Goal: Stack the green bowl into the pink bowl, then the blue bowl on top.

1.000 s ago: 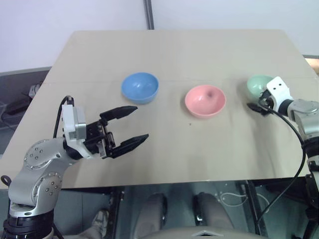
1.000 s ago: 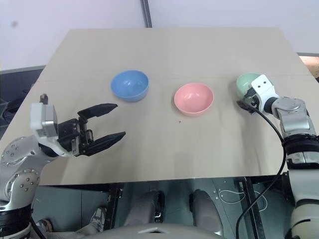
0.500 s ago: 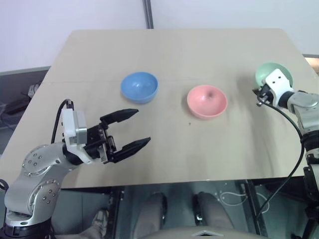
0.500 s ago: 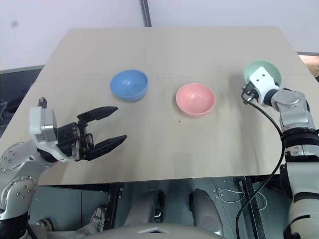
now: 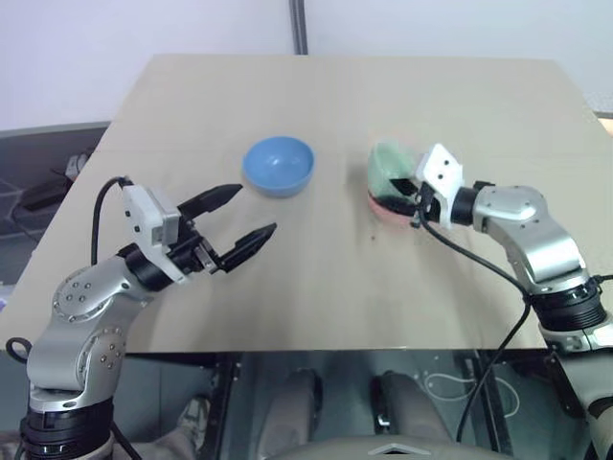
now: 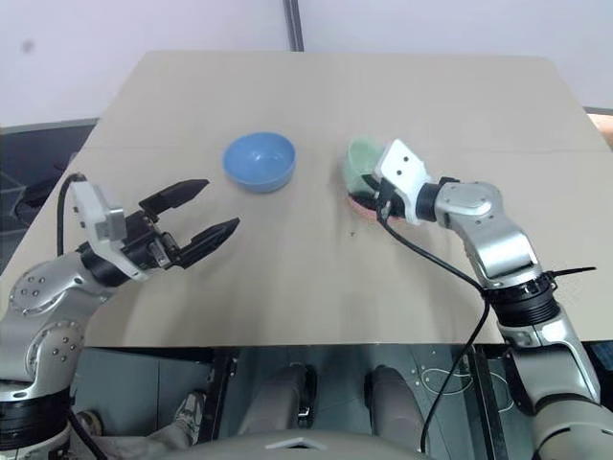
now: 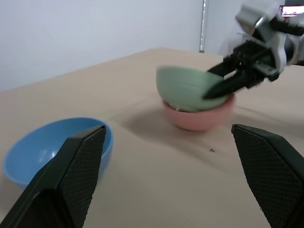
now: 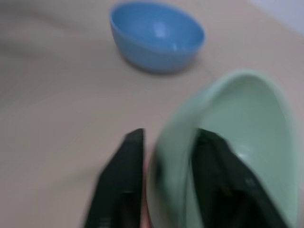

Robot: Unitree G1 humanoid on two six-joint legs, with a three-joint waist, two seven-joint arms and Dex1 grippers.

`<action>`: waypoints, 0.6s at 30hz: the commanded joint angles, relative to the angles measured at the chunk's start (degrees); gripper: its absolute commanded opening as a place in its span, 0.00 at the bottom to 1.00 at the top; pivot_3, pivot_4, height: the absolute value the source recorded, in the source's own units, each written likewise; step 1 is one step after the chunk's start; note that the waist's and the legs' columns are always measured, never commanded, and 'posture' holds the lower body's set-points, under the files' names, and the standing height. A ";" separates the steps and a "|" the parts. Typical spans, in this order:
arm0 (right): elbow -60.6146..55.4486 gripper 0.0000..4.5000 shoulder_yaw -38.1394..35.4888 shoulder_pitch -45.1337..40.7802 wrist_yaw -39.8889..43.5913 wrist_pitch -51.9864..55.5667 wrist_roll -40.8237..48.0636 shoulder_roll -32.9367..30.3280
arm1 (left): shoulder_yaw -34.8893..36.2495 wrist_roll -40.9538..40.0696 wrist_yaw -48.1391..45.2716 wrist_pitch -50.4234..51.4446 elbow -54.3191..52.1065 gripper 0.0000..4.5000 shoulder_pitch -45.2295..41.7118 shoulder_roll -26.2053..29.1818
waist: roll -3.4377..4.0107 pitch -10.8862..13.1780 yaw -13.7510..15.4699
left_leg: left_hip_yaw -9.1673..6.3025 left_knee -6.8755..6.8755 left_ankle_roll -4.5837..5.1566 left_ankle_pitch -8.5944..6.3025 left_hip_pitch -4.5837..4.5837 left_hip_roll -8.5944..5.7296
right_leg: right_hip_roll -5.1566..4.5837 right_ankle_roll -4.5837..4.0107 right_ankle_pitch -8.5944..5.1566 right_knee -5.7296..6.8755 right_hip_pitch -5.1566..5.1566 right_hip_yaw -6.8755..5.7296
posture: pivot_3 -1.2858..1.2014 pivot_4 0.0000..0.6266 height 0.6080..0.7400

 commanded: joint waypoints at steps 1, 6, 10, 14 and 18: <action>-2.52 0.79 -1.42 0.41 0.02 -0.91 -1.77 -2.69 | 0.12 2.96 3.78 -0.73 -1.32 1.00 -2.13 0.22 | 0.00 0.00 0.02 | -0.01 0.00 -0.11 0.07 -0.10 0.00 | 0.00 0.00 0.00 0.01 -0.11 -0.01 | 0.52 0.24 1.00; -12.34 0.99 -9.14 2.52 -0.67 4.74 5.15 -3.26 | -5.62 14.09 11.93 2.92 -0.41 1.00 -7.35 2.11 | -0.01 0.00 -0.14 | 0.02 -0.04 -0.19 0.11 -0.25 0.00 | 0.05 0.00 0.00 0.06 -0.31 0.03 | 0.52 0.24 1.00; -20.76 0.99 -15.07 6.41 -0.66 6.45 13.01 -1.88 | -18.47 27.54 12.52 9.94 4.23 1.00 -16.34 8.94 | -0.09 -0.04 0.01 | 0.03 -0.04 0.05 -0.02 -0.24 0.00 | 0.08 0.00 0.00 0.10 -0.30 0.05 | 0.52 0.24 1.00; -26.51 0.99 -16.30 10.78 -2.08 7.49 15.55 -1.82 | -29.63 37.15 11.26 8.64 16.44 1.00 -27.76 8.16 | -0.08 -0.04 0.18 | 0.02 0.09 0.07 -0.02 -0.16 -0.07 | 0.37 0.00 -0.01 0.38 -0.28 -0.19 | 0.52 0.24 1.00; -29.34 0.99 -16.60 12.49 -4.74 8.90 16.32 -1.44 | -39.18 47.75 10.99 -0.05 29.13 1.00 -35.88 5.77 | -0.10 -0.03 -0.42 | 0.16 0.26 0.07 -0.02 -0.15 -0.05 | 0.46 0.01 -0.01 0.60 -0.35 -0.01 | 0.52 0.24 1.00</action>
